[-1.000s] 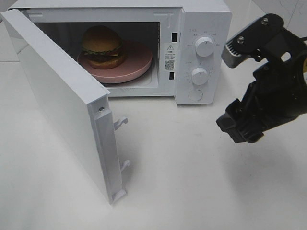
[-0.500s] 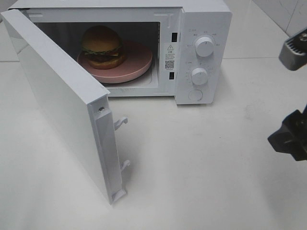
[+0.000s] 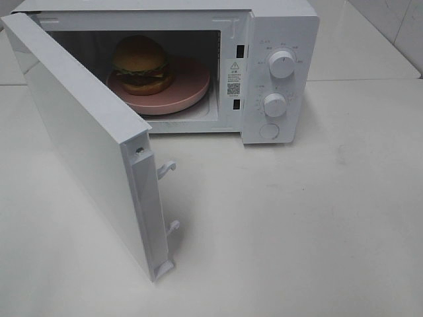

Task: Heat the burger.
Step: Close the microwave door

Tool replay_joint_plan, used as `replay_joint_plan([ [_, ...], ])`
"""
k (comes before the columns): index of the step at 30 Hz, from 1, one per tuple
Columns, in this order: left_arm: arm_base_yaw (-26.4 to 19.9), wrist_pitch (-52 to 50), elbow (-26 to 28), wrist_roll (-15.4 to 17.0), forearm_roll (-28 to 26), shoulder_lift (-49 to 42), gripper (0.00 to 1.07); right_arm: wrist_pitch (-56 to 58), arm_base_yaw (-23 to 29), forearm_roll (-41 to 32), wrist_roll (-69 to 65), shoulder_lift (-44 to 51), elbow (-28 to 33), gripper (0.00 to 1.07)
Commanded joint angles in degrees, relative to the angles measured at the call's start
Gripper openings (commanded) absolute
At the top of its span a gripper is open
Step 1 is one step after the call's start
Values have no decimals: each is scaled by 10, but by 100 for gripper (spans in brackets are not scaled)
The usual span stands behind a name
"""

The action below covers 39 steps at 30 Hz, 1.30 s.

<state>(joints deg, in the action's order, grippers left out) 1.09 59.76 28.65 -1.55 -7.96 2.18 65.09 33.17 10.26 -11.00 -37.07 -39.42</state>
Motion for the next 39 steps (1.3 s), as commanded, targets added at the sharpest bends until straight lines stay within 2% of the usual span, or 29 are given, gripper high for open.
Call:
replay_joint_plan([
  [1,-1,-5,-1,1,-5,-2,98,46,-3,-3,-3,34,3,75],
  [14,-1,-5,-1,1,-5,-2,98,78,-6,1,-3,151,6,75],
  [23,-1,-5,-1,1,-5,-2,98,23,-107,-3,-2,224,74,75],
  [25,-1,-5,-1,1,-5,-2,98,17,-116,-3,-2,230,80,75],
  [26,-1,-5,-1,1,-5,-2,98,2,-139,-7,-1,247,80,75],
  [35,-1,-5,-1,1,-5,-2,98,-57,-229,-48,1,320,80,75],
  [39,-1,-5,-1,1,-5,-2,98,-71,-246,-49,1,346,90,75],
])
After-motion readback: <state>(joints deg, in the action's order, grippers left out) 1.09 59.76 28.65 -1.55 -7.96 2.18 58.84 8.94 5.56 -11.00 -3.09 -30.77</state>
